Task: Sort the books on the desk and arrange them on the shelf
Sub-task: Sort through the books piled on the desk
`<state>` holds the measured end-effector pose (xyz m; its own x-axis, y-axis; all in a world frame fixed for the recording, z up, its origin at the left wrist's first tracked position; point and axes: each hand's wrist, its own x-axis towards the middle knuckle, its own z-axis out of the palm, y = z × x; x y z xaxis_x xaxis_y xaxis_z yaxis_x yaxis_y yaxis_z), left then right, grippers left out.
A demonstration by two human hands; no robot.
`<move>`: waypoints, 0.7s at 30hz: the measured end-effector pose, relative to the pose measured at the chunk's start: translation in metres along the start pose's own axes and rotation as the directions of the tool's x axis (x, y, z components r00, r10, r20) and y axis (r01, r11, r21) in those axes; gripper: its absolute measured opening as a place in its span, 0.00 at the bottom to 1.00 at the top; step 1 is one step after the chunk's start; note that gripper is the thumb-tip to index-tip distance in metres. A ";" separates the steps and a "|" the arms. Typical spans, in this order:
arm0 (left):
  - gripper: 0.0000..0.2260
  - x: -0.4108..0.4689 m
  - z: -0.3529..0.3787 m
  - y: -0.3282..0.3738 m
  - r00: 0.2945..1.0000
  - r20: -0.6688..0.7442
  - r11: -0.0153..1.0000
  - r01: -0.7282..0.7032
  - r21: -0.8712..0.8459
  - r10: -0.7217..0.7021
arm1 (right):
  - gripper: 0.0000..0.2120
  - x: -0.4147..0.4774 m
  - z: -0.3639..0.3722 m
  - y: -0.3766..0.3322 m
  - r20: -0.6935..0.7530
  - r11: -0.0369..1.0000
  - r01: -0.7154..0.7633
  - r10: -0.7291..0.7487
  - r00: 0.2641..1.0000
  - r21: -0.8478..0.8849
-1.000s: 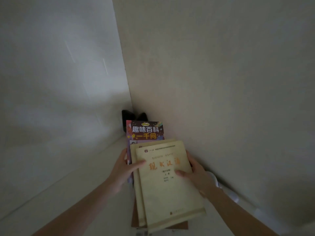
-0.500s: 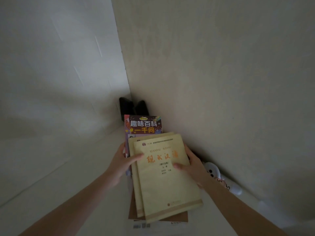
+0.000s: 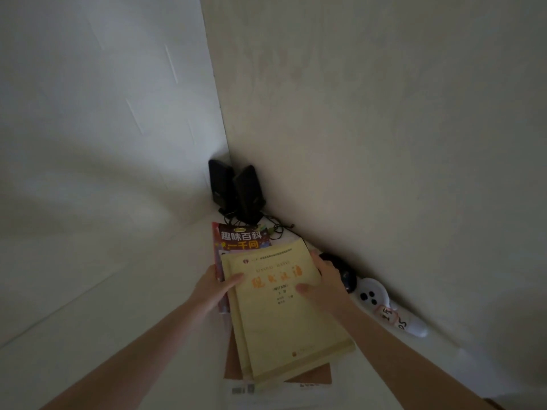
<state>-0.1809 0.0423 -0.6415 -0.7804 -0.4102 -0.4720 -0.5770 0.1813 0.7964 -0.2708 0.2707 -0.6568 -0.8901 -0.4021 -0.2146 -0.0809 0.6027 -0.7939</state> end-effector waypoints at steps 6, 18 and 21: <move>0.38 -0.022 -0.015 0.035 0.983 -0.174 0.967 -0.014 0.255 0.061 | 0.42 -0.005 -0.008 -0.032 -0.135 0.992 0.014 -0.031 0.990 -0.124; 0.42 -0.097 -0.071 0.145 0.772 -0.207 0.786 -0.525 0.326 0.601 | 0.49 -0.039 -0.064 -0.156 -0.273 0.900 0.436 -0.412 0.869 0.032; 0.40 -0.132 -0.089 0.165 0.710 -0.233 0.742 -0.589 0.321 0.665 | 0.49 -0.061 -0.082 -0.180 -0.260 0.881 0.469 -0.440 0.860 0.062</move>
<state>-0.1520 0.0463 -0.4141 -0.8815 -0.3787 0.2820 -0.0459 0.6632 0.7471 -0.2389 0.2428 -0.4539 -0.8463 -0.4314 0.3126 -0.4613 0.2998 -0.8351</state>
